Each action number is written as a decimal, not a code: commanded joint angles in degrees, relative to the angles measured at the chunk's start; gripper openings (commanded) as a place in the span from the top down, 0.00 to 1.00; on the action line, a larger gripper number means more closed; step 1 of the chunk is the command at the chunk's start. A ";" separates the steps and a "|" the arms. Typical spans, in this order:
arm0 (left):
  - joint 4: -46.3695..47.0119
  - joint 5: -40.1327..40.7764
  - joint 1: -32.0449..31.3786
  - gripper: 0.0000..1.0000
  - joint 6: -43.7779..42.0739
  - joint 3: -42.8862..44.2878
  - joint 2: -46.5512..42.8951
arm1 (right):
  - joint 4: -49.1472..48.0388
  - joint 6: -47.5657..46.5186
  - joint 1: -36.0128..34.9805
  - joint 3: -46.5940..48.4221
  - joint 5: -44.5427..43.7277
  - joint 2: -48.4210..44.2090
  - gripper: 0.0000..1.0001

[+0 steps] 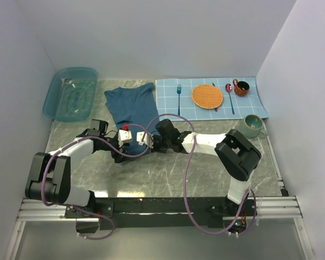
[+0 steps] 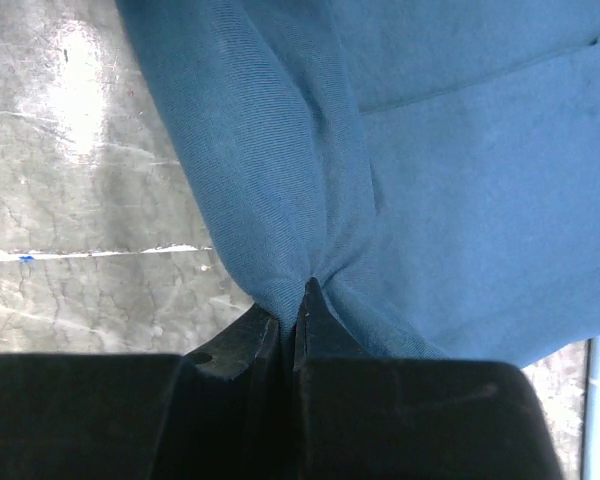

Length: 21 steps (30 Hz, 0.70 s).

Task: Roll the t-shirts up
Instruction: Roll the T-shirt to the center of the board.

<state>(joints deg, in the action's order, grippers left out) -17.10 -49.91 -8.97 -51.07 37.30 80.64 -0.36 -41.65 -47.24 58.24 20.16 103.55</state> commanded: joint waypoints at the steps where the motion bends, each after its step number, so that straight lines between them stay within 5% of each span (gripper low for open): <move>1: 9.34 3.83 -0.61 0.18 6.32 -3.09 -3.91 | 1.59 2.62 0.49 0.56 0.84 0.25 0.99; 11: -2.22 0.95 -3.41 0.24 -1.48 3.48 5.23 | 4.66 7.28 1.89 3.19 3.21 1.66 0.99; 17: -0.92 5.60 -7.80 0.30 -0.61 2.16 5.49 | 4.84 8.87 2.86 3.29 3.83 1.92 1.00; 21: -2.58 10.18 -10.63 0.61 -0.53 3.73 8.73 | 5.19 8.95 2.86 2.41 4.97 1.57 1.00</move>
<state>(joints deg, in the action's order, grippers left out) -16.62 -43.42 -16.58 -50.57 39.07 86.37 2.96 -34.28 -44.34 59.99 24.12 104.95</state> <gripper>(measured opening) 0.537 0.060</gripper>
